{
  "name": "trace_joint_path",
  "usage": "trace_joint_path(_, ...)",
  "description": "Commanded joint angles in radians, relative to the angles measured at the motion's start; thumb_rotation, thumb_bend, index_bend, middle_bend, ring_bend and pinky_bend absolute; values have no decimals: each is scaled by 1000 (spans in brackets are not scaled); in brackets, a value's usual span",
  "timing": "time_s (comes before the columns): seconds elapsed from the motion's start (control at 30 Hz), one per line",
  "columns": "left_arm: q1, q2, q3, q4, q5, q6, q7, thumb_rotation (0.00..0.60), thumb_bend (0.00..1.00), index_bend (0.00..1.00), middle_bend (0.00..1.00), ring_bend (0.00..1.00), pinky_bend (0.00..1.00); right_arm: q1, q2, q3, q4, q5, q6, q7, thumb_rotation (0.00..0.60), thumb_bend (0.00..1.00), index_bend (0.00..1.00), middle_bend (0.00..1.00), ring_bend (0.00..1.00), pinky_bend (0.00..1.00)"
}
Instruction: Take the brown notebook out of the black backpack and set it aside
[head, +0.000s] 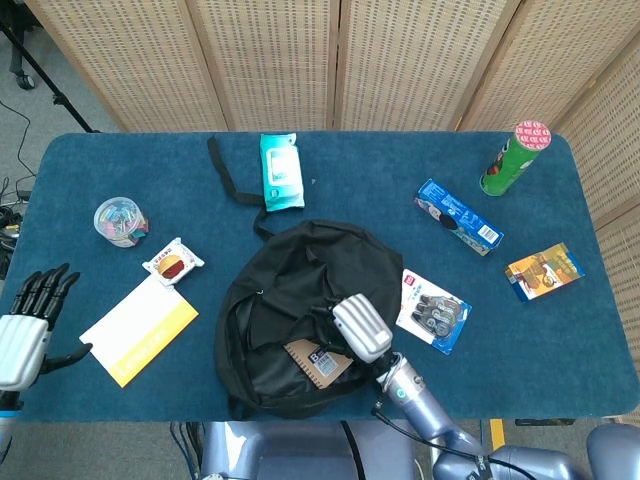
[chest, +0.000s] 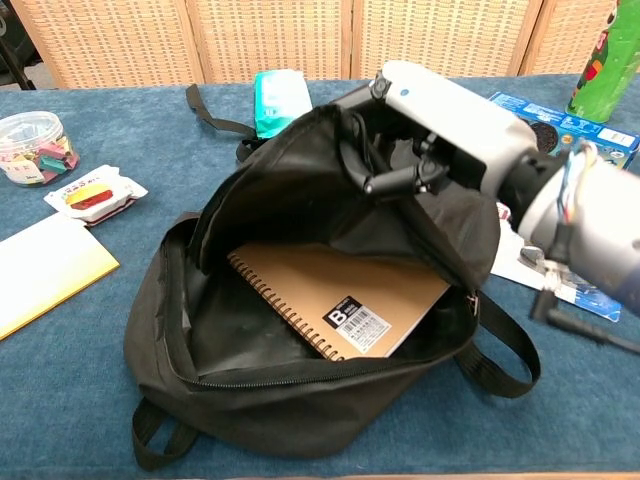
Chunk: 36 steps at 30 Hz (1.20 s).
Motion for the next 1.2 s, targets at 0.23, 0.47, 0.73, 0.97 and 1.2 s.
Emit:
trace_joint_path(0.23, -137, -125, 42, 227, 271, 103, -187, 600, 0, 12, 0, 0, 68, 122, 90, 153, -59, 379, -203, -209, 600, 724, 706, 697, 557, 569)
trace_joint_path(0.47, -198, -176, 60, 243, 330, 101, -178, 600, 0, 57, 0, 8, 98, 167, 104, 178, 1, 435, -226, -191, 600, 724, 707, 698, 557, 569)
trace_joint_path(0.73, -275, -185, 86, 188, 352, 31, -213, 600, 0, 90, 0, 39, 134, 191, 105, 191, -17, 521, -196, -212, 600, 724, 707, 699, 557, 569)
trace_joint_path(0.97, -354, -199, 96, 178, 378, -36, -211, 600, 0, 146, 0, 87, 216, 214, 95, 193, -33, 567, -153, -242, 600, 724, 707, 698, 557, 569)
trace_joint_path(1.2, -414, -283, 106, 230, 411, -55, -226, 600, 0, 179, 26, 140, 252, 227, 95, 193, -42, 606, -133, -256, 600, 724, 707, 699, 557, 569)
